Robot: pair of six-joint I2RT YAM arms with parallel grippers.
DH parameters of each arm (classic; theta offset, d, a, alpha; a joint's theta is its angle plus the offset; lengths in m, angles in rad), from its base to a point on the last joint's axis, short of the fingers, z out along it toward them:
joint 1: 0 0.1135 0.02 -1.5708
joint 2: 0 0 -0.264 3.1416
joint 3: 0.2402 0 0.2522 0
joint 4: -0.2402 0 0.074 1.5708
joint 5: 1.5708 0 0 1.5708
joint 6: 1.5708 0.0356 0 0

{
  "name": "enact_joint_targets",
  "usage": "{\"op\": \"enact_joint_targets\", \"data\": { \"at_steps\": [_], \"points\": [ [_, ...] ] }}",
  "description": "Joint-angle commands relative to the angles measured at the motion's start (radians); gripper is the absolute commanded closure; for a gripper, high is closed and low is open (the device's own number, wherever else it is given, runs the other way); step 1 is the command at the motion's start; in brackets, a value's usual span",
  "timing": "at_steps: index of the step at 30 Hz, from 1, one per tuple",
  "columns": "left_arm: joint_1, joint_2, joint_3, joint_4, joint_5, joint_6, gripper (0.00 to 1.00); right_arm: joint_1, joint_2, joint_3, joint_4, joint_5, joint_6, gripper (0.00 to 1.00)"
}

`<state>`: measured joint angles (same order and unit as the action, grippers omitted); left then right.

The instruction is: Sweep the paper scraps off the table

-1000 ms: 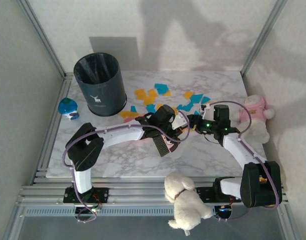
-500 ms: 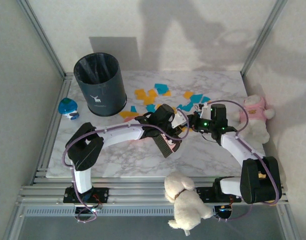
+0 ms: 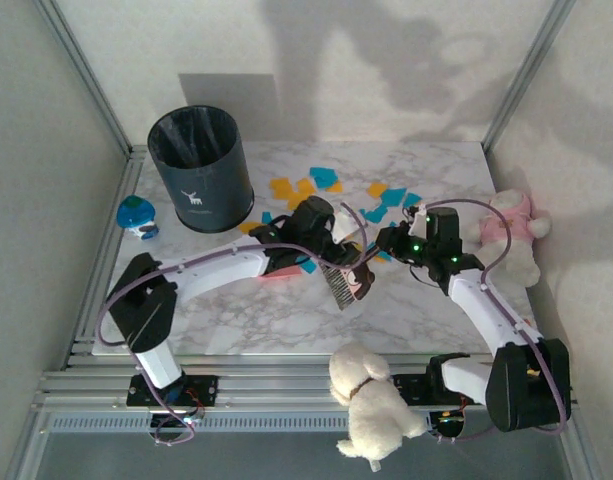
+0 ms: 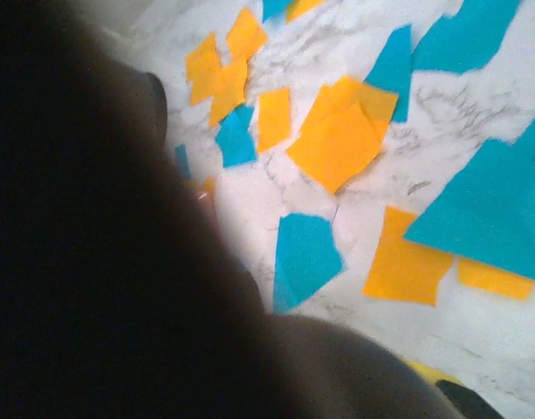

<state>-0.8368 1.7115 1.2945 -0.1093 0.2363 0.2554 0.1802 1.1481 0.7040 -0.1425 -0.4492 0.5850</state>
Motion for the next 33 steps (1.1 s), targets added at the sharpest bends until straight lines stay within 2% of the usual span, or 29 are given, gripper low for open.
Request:
{"op": "enact_joint_targets", "data": {
  "at_steps": [1,7,11,22,29,33],
  "points": [
    [0.056,-0.073,-0.013,-0.140,-0.030,0.056,0.42,-0.004,-0.050,0.055,-0.069,0.093,-0.019,0.95],
    [0.165,-0.123,-0.024,-0.377,-0.033,0.156,0.42,-0.008,-0.089,0.111,-0.167,0.177,-0.060,0.95],
    [0.237,-0.163,-0.060,-0.506,-0.002,0.273,0.43,-0.009,-0.100,0.147,-0.223,0.200,-0.093,0.96],
    [0.398,-0.206,-0.142,-0.619,-0.062,0.406,0.41,-0.010,-0.127,0.168,-0.265,0.227,-0.115,0.94],
    [0.461,-0.166,-0.168,-0.644,-0.133,0.441,0.40,-0.012,-0.151,0.156,-0.268,0.236,-0.120,0.93],
    [0.488,-0.158,-0.179,-0.648,-0.123,0.480,0.39,-0.012,-0.168,0.144,-0.272,0.246,-0.121,0.93]
  ]
}}
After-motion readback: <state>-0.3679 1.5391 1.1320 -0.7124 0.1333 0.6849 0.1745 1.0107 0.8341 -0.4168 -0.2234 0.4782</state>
